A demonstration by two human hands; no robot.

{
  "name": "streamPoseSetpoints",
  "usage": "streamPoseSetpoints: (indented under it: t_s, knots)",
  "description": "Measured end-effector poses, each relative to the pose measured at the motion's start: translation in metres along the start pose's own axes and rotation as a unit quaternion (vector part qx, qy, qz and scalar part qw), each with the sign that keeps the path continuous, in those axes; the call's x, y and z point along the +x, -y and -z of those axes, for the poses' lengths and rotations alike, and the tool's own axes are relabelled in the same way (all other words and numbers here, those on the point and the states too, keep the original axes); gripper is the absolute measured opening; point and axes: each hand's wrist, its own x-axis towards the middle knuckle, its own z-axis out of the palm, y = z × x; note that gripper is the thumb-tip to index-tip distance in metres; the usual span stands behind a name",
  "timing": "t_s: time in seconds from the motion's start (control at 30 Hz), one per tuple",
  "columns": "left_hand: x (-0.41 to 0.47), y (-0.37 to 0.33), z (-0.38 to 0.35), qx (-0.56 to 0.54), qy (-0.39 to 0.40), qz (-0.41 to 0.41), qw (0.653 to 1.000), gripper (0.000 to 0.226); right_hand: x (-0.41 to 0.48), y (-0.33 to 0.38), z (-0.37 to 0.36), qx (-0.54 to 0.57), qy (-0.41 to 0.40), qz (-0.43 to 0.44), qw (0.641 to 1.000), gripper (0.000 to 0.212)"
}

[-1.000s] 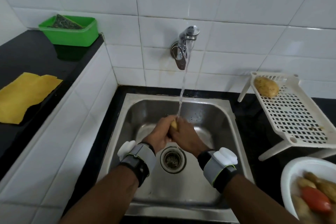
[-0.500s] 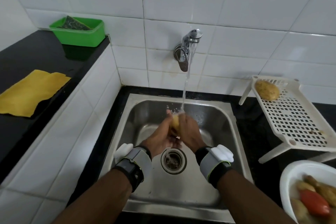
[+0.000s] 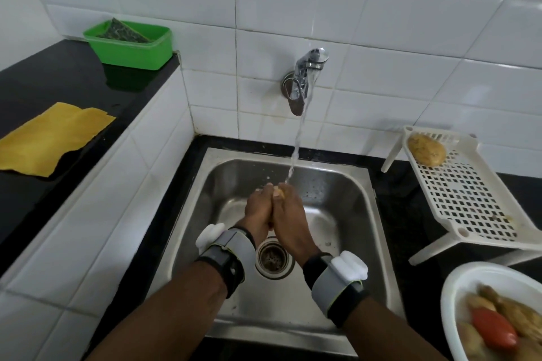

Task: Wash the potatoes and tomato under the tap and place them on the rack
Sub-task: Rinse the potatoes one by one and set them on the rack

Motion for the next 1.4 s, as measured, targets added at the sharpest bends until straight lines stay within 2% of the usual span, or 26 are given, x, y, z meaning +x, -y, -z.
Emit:
streamPoseSetpoints:
  t_s: [0.1,0.2,0.3,0.4,0.47,0.53,0.6,0.7,0.8,0.87,0.97,1.07,1.17,1.23,1.4]
  knots:
    - [0.006,0.005,-0.001,0.055,-0.019,-0.018,0.998,0.044,0.0,0.0,0.006,-0.02,-0.005,0.002,1.0,0.024]
    - [0.004,0.006,-0.001,0.148,-0.064,-0.092,0.983,0.049,0.006,-0.001,0.008,-0.042,0.026,-0.033,0.998,0.033]
    - [-0.006,0.002,0.001,0.215,-0.081,-0.147,0.962,0.035,0.016,0.002,0.014,0.038,0.029,-0.116,0.992,0.038]
    - [-0.014,0.004,0.001,0.176,-0.036,-0.207,0.962,0.018,0.028,0.002,0.024,0.118,0.038,-0.211,0.97,0.036]
    - [-0.015,0.007,0.004,0.163,0.003,-0.274,0.948,0.024,0.033,-0.002,0.025,0.197,0.037,-0.266,0.943,0.036]
    - [-0.012,0.007,0.007,0.172,0.03,-0.319,0.932,0.025,0.034,-0.005,0.025,0.225,0.045,-0.29,0.929,0.036]
    - [-0.008,0.003,0.01,0.187,0.044,-0.312,0.93,0.025,0.031,0.0,0.025,0.195,0.046,-0.273,0.941,0.038]
    - [0.001,-0.001,0.012,0.205,0.035,-0.278,0.938,0.028,0.02,0.005,0.021,0.115,0.026,-0.193,0.974,0.037]
    - [0.005,-0.001,0.006,0.203,0.036,-0.233,0.95,0.03,0.01,0.0,0.015,0.097,0.006,-0.13,0.987,0.031]
    - [0.009,0.001,0.0,0.173,0.036,-0.184,0.967,0.034,0.005,-0.001,0.017,0.048,-0.01,-0.076,0.996,0.029]
    - [0.012,-0.005,-0.002,0.101,0.004,-0.064,0.993,0.04,-0.006,-0.001,0.019,-0.008,-0.01,-0.025,1.0,0.029]
    - [0.006,-0.016,0.001,0.084,-0.005,0.011,0.996,0.038,-0.01,-0.009,0.016,-0.024,0.008,0.0,1.0,0.036]
    - [0.004,-0.015,0.0,0.105,0.003,-0.028,0.994,0.031,-0.003,-0.013,0.015,0.014,-0.003,-0.008,1.0,0.037]
    - [0.006,-0.012,0.001,0.129,-0.007,-0.071,0.989,0.035,0.003,-0.015,0.015,0.035,-0.005,-0.01,0.999,0.04]
    - [-0.002,-0.006,0.006,0.153,-0.019,-0.132,0.979,0.028,0.02,-0.017,0.015,0.075,-0.004,-0.066,0.995,0.044]
